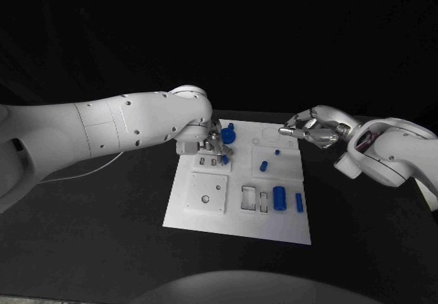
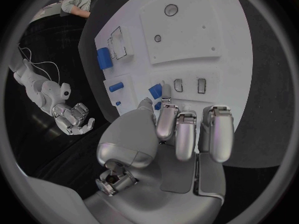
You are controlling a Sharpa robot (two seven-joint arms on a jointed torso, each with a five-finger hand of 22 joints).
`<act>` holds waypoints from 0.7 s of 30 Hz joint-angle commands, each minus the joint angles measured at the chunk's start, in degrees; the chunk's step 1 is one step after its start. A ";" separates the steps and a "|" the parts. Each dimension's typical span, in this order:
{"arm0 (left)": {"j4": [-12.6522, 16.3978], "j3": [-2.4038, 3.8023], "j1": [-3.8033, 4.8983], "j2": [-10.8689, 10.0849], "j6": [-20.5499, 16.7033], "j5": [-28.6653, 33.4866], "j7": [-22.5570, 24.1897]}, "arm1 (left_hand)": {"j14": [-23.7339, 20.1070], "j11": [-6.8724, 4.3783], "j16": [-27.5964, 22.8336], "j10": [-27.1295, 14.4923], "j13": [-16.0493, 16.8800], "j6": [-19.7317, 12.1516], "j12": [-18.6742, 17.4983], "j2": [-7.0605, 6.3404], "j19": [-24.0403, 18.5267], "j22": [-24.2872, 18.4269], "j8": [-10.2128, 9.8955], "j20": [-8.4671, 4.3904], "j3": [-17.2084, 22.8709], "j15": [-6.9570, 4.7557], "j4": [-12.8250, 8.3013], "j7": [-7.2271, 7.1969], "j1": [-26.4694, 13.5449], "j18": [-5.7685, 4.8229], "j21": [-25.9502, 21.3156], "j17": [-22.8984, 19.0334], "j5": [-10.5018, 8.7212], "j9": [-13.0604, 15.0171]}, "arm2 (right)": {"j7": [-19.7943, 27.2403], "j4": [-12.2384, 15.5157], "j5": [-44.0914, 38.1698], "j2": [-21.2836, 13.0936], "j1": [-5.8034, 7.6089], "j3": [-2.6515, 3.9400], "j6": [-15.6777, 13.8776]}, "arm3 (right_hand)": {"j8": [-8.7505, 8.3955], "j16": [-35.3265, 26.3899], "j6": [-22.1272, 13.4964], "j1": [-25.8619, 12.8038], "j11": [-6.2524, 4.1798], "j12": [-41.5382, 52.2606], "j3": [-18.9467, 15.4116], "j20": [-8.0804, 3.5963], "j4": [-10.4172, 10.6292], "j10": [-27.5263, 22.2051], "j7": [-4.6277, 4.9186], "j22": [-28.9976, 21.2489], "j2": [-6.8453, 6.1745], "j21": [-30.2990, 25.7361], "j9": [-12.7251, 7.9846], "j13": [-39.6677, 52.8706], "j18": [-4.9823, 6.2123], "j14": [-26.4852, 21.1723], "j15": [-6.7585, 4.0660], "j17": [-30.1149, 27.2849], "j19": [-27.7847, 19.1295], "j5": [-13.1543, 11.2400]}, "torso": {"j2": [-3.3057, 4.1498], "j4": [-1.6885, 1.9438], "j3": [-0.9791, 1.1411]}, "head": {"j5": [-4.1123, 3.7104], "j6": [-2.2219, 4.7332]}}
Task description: Assemble the parts on the task board
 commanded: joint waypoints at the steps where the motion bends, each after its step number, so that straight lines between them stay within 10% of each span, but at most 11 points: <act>1: 0.00 0.03 -0.05 0.20 -0.31 0.40 -4.76 | 6.16 -1.42 0.14 7.93 20.00 -0.10 12.87 -0.16 1.35 9.80 -0.20 0.40 0.41 0.42 -0.10 0.17 0.79 0.13 -0.25 15.06 0.30 0.28 | -0.26 -0.11 0.08 0.10 -0.11 -0.01 1.11 | -0.30 0.20 -0.54 0.09 0.39 0.22 -0.38 0.36 -0.04 5.85 0.03 13.22 0.43 -0.25 -0.04 15.09 0.15 5.97 0.33 15.05 1.63 0.18 | 0.04 0.03 -0.01 | 0.01 -0.09; 21: -0.51 0.04 -0.35 0.51 -1.22 0.46 -3.65 | 6.16 -1.86 0.14 7.93 20.00 -0.41 12.87 -2.41 1.23 9.78 -0.14 0.07 4.74 0.03 -3.16 -0.34 4.84 0.18 -0.47 15.06 -1.76 3.63 | -0.54 -0.50 0.08 0.29 -0.44 -0.01 1.23 | -0.29 0.20 -0.56 0.78 0.56 0.22 -0.32 0.49 -0.35 5.85 0.13 12.98 0.42 -0.80 -0.06 15.09 0.33 5.97 0.47 15.05 1.03 0.41 | 0.01 0.03 -0.01 | 0.03 -0.72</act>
